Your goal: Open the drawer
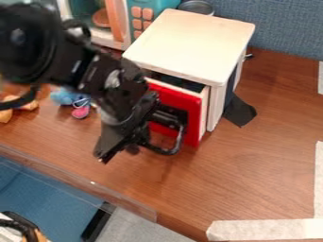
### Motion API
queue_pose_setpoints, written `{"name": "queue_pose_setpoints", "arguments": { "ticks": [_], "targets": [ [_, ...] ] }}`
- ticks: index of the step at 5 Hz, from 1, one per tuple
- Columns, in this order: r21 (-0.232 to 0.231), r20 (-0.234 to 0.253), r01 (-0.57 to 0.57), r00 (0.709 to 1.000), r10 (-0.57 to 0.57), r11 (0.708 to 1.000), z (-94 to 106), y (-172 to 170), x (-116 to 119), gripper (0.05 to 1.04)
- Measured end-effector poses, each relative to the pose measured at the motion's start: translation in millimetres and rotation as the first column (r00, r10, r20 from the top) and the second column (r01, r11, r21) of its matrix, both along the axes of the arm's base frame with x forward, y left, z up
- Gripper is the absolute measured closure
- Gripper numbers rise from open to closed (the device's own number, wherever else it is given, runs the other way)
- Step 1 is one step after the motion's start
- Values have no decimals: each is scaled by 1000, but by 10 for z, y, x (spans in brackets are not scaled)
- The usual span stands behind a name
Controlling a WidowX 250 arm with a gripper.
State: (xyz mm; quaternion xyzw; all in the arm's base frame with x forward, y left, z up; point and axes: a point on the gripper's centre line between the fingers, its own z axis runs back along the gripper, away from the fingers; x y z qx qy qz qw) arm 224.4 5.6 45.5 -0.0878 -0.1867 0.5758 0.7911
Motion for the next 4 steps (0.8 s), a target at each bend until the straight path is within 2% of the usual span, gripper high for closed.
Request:
{"name": "queue_pose_setpoints", "arguments": {
  "ticks": [2,4],
  "targets": [
    [-16,21,3,1000,-2,1000,38,-121,-320,872],
    [-27,28,6,1000,-5,1000,38,-194,-481,872]
  ]
}}
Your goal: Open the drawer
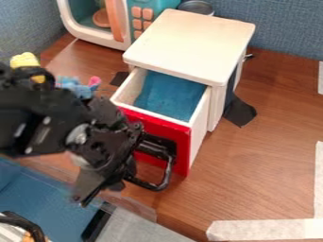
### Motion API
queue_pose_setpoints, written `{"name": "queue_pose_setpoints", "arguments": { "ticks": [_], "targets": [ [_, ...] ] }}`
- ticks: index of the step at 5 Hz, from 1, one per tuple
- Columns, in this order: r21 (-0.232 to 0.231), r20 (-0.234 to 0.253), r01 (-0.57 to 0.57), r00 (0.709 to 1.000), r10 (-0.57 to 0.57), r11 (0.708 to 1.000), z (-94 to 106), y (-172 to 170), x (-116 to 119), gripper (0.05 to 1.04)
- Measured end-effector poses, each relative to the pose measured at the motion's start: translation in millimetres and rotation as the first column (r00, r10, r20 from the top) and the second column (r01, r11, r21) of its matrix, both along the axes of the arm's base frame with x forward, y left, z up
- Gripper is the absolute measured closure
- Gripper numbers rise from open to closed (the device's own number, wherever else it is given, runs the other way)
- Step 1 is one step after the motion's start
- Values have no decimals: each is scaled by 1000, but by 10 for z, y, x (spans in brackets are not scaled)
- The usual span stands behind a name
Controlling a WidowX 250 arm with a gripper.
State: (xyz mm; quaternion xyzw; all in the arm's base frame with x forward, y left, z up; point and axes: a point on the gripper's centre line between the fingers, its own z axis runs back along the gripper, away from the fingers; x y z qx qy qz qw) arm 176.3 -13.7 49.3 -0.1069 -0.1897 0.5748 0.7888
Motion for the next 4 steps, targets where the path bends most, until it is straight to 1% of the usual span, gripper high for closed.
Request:
{"name": "queue_pose_setpoints", "arguments": {
  "ticks": [2,3,4],
  "targets": [
    [14,-1,-1,1000,1,1000,-15,24,-108,872],
    [8,-6,1,1000,-1,1000,-22,22,-151,872],
    [20,-16,4,1000,-4,1000,-27,47,-209,817]
  ]
}}
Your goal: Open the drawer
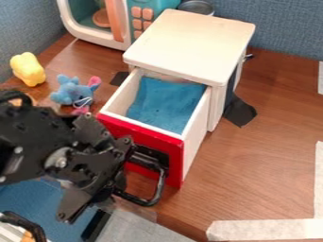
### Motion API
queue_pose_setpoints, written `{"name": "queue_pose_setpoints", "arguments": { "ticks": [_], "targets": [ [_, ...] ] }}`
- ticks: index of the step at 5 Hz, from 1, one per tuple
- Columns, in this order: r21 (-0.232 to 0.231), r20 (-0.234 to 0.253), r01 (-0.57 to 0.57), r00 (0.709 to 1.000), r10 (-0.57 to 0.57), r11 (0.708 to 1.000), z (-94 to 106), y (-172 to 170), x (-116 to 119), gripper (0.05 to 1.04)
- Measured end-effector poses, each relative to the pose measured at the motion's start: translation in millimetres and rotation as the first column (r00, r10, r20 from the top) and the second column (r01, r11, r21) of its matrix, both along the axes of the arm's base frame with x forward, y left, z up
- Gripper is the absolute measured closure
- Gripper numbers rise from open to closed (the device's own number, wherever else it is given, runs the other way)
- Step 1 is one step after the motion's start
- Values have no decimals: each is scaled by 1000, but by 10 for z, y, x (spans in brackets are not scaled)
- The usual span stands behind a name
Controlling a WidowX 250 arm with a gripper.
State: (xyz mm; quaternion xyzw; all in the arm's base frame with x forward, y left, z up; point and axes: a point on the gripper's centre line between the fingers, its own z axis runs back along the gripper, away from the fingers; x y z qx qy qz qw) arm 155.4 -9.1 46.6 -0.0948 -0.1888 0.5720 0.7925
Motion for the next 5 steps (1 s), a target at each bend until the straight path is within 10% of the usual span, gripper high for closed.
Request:
{"name": "queue_pose_setpoints", "arguments": {
  "ticks": [2,3,5],
  "targets": [
    [67,-15,173,985,-172,983,73,-44,-68,218],
    [77,-6,200,980,-200,977,172,-19,-59,71],
    [134,-21,293,956,-293,947,633,139,-192,82]
  ]
}}
